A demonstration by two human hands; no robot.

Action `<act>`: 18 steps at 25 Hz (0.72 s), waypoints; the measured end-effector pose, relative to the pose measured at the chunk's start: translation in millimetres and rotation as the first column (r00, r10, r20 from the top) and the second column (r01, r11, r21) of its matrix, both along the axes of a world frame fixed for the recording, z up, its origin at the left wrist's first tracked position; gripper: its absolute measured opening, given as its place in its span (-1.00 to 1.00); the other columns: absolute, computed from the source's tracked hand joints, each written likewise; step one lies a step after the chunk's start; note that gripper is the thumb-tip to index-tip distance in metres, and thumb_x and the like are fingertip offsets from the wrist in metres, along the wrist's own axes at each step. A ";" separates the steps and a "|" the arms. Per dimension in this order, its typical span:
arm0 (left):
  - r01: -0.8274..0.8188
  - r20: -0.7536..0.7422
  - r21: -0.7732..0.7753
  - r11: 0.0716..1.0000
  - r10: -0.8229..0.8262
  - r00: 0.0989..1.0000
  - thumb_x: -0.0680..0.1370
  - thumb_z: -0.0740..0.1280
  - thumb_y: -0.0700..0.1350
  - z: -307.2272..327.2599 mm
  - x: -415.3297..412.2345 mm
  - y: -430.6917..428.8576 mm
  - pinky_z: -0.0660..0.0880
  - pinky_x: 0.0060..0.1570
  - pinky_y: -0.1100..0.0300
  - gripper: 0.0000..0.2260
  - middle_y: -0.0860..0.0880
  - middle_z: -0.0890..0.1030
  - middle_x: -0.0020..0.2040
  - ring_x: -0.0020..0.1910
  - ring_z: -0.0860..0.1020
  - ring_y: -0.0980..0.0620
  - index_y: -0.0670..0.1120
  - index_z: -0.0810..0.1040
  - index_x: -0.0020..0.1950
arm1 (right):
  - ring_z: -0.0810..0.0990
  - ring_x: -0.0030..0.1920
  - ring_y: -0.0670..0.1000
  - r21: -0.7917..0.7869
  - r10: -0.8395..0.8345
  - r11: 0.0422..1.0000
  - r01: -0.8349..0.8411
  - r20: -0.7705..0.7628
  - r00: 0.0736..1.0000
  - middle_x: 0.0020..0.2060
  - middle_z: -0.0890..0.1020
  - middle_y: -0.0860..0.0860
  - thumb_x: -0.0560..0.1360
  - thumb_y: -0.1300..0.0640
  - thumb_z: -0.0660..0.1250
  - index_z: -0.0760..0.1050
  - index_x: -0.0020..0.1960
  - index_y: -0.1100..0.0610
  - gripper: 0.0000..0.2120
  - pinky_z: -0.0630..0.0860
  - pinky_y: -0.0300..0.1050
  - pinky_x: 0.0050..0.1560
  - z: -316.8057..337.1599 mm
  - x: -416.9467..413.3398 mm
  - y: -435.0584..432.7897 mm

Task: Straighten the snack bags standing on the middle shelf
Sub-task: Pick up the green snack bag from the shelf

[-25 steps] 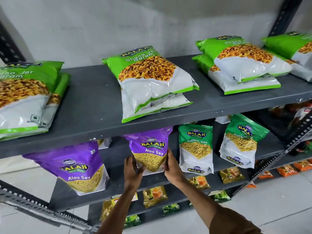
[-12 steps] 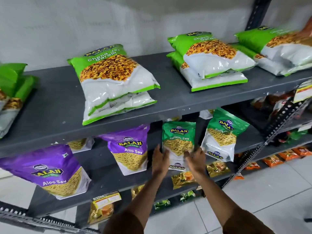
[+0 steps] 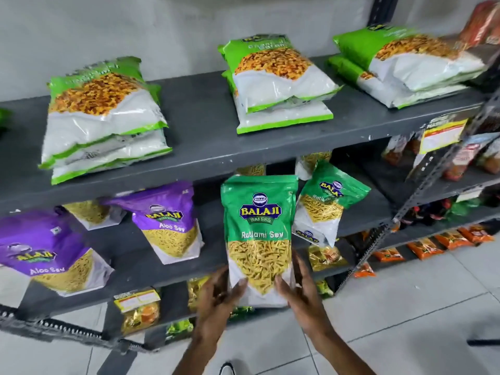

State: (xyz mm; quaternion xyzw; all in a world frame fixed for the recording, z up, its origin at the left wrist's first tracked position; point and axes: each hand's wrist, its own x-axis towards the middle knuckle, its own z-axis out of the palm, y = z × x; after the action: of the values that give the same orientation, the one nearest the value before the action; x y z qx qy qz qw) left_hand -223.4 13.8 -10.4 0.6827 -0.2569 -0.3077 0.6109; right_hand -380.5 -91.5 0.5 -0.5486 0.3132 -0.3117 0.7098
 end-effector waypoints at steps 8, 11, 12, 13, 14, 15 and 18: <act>-0.100 0.061 -0.076 0.992 0.105 0.993 0.21 0.61 0.04 37.1 -83.1 40.3 0.61 0.07 -0.01 -0.38 -0.09 0.73 0.07 0.07 0.69 -0.11 -0.14 0.60 0.21 | 0.49 0.41 -0.07 -0.177 0.065 0.982 -0.069 -0.032 0.997 0.41 0.49 -0.16 0.37 0.02 0.46 0.23 0.47 -0.25 -0.25 0.48 -0.14 0.36 24.2 -85.9 10.5; -0.087 0.080 -0.064 0.994 0.092 0.993 0.25 0.58 -0.06 40.7 -87.6 28.2 0.62 0.00 0.08 -0.50 -0.05 0.74 0.04 0.03 0.70 -0.05 -0.08 0.63 0.17 | 0.48 0.42 -0.05 -0.171 0.096 0.980 -0.103 -0.045 0.994 0.40 0.50 -0.17 0.41 0.08 0.47 0.20 0.50 -0.21 -0.24 0.42 0.05 0.39 15.5 -87.9 -5.7; -0.080 0.085 -0.047 0.996 0.084 0.993 0.26 0.59 -0.08 41.4 -84.0 23.4 0.62 -0.02 0.14 -0.52 -0.02 0.74 0.04 0.02 0.70 -0.01 -0.05 0.62 0.16 | 0.48 0.41 -0.06 -0.170 0.096 0.980 -0.106 -0.066 0.993 0.39 0.51 -0.19 0.42 0.12 0.47 0.19 0.51 -0.20 -0.23 0.42 0.04 0.39 11.5 -84.0 -11.8; -0.074 0.084 -0.032 0.997 0.077 0.994 0.27 0.60 -0.11 41.0 -77.8 17.0 0.62 -0.02 0.19 -0.52 0.00 0.74 0.05 0.03 0.70 0.03 -0.03 0.61 0.16 | 0.49 0.40 -0.09 -0.174 0.101 0.978 -0.115 -0.087 0.991 0.37 0.52 -0.22 0.41 0.14 0.47 0.19 0.50 -0.20 -0.22 0.42 -0.01 0.38 9.9 -78.3 -18.6; -0.065 0.088 -0.006 0.998 0.065 0.994 0.28 0.60 -0.14 39.8 -69.5 8.7 0.61 0.00 0.20 -0.51 0.03 0.73 0.07 0.04 0.69 0.07 -0.02 0.59 0.18 | 0.51 0.37 -0.12 -0.184 0.104 0.975 -0.124 -0.115 0.988 0.34 0.54 -0.24 0.41 0.16 0.47 0.20 0.49 -0.19 -0.23 0.45 -0.09 0.36 7.3 -70.4 -27.4; -0.060 0.112 0.030 0.998 0.056 0.992 0.27 0.60 -0.16 33.5 -57.5 -0.8 0.61 0.02 0.16 -0.48 0.06 0.73 0.08 0.03 0.68 0.09 0.00 0.58 0.19 | 0.54 0.34 -0.16 -0.193 0.106 0.972 -0.132 -0.138 0.985 0.30 0.57 -0.26 0.41 0.21 0.46 0.23 0.47 -0.17 -0.25 0.48 -0.18 0.31 4.9 -59.9 -37.8; -0.059 0.214 0.117 0.991 0.033 0.976 0.25 0.61 -0.21 14.9 -19.6 -34.9 0.61 -0.07 0.03 -0.47 0.12 0.74 -0.04 -0.14 0.62 0.14 0.03 0.57 0.16 | 0.58 0.30 -0.08 -0.268 0.072 0.955 -0.125 -0.198 0.978 0.27 0.61 -0.11 0.39 0.26 0.46 0.28 0.41 -0.07 -0.32 0.56 -0.14 0.25 -4.2 -19.2 -70.2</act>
State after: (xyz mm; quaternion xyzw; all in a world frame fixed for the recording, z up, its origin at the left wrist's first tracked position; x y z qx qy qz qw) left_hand -243.0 -21.2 4.5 0.7536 -0.2851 -0.2344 0.5439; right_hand -399.7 -161.7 -3.7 -0.6846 0.3032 -0.2641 0.6079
